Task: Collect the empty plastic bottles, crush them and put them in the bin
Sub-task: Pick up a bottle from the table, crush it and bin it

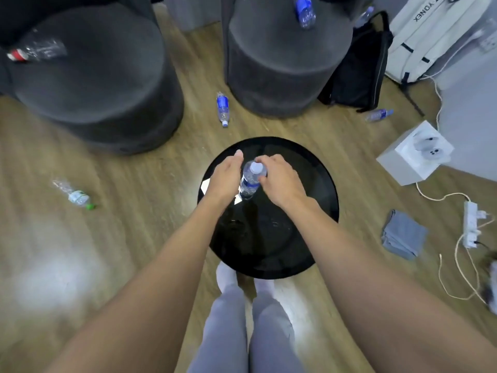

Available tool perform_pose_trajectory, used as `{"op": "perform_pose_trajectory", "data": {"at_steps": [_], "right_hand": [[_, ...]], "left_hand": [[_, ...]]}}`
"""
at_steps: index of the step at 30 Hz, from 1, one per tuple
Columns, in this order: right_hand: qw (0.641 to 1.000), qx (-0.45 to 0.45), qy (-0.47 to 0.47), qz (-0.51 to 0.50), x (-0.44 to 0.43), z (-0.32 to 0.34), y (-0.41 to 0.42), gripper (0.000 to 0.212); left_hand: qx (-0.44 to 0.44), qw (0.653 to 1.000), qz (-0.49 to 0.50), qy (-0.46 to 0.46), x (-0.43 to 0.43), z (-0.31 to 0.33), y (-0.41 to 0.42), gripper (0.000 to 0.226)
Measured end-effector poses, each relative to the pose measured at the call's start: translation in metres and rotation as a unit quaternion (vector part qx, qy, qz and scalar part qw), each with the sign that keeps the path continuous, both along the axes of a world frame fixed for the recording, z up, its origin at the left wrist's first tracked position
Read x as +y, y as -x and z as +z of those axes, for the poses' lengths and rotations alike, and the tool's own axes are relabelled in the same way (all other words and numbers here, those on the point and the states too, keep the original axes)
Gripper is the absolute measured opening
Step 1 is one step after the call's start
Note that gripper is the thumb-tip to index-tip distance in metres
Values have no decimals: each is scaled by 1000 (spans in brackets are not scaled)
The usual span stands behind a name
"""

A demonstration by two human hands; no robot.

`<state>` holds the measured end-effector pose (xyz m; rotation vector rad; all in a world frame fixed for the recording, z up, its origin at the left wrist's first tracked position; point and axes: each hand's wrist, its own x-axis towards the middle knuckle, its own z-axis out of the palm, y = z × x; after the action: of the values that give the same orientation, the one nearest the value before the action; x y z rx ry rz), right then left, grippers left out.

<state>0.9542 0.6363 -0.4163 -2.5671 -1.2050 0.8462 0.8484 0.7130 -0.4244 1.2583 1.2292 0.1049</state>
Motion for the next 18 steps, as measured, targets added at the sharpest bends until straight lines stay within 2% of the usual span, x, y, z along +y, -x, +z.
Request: {"op": "perform_pose_trajectory", "data": {"at_steps": [3, 6, 9, 13, 18], "right_hand": [[997, -13, 60, 54, 19, -29, -11, 57], [989, -37, 107, 98, 28, -46, -17, 54], [982, -61, 112, 137, 27, -49, -17, 51], [991, -20, 20, 128, 31, -12, -7, 29], [975, 70, -149, 150, 43, 93, 29, 21]], "left_hand": [[9, 1000, 24, 8, 3, -25, -1, 32], [18, 998, 51, 21, 1, -38, 1, 34], [23, 996, 79, 26, -3, -37, 11, 36], [48, 991, 121, -7, -4, -7, 37, 53], [82, 960, 248, -98, 1, 73, 85, 47]]}}
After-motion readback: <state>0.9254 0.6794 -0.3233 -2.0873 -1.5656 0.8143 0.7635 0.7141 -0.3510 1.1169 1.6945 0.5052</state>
